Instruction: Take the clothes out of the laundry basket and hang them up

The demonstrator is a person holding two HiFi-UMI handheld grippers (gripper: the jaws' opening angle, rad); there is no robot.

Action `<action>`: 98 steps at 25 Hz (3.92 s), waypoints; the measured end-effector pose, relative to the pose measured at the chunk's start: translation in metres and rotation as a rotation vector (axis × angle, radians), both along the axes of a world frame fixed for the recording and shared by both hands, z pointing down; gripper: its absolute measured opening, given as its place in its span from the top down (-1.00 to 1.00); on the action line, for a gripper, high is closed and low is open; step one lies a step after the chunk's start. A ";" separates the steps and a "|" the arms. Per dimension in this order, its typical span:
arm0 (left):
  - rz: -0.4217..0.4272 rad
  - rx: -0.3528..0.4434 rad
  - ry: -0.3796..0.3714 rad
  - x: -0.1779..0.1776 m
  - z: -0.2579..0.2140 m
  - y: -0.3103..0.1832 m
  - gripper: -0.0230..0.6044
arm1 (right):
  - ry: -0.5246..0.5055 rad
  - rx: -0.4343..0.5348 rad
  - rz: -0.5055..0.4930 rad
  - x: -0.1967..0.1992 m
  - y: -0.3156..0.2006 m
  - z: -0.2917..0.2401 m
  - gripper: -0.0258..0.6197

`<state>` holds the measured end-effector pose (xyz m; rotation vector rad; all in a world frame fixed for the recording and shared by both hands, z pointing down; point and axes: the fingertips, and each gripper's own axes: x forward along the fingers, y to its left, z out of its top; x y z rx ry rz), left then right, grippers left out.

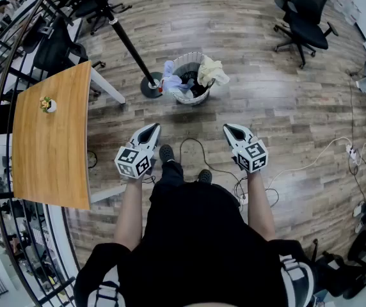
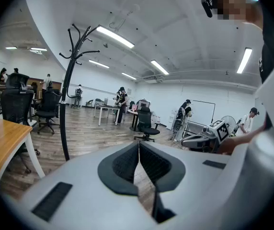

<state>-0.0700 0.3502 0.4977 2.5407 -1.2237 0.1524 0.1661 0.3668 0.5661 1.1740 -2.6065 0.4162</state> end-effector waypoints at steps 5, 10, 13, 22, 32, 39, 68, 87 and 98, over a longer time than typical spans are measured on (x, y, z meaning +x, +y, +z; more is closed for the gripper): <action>-0.022 -0.003 0.008 -0.005 0.001 0.012 0.84 | 0.015 0.002 -0.010 0.001 0.009 -0.004 0.89; -0.048 0.003 0.018 -0.013 0.004 0.016 0.84 | 0.032 0.010 -0.026 -0.003 0.014 -0.004 0.89; -0.056 0.002 0.023 -0.017 0.005 0.017 0.84 | 0.047 0.005 -0.040 -0.009 0.017 -0.004 0.89; -0.058 0.008 0.001 -0.021 0.006 0.014 0.84 | 0.031 0.001 -0.039 -0.017 0.012 -0.005 0.89; -0.070 0.006 -0.006 -0.034 0.008 0.007 0.84 | 0.078 0.008 -0.054 -0.029 -0.001 -0.002 0.89; -0.089 -0.005 -0.013 -0.045 0.013 -0.003 0.84 | 0.086 0.021 -0.034 -0.033 -0.013 -0.010 0.88; -0.110 -0.054 -0.007 -0.108 0.022 -0.093 0.19 | 0.093 -0.021 0.020 -0.084 -0.102 0.002 -0.04; -0.003 -0.102 0.035 -0.148 0.040 -0.189 0.19 | 0.116 -0.056 0.112 -0.126 -0.169 0.012 0.00; 0.095 -0.104 0.030 -0.153 0.045 -0.234 0.19 | 0.127 -0.084 0.182 -0.135 -0.189 0.024 0.00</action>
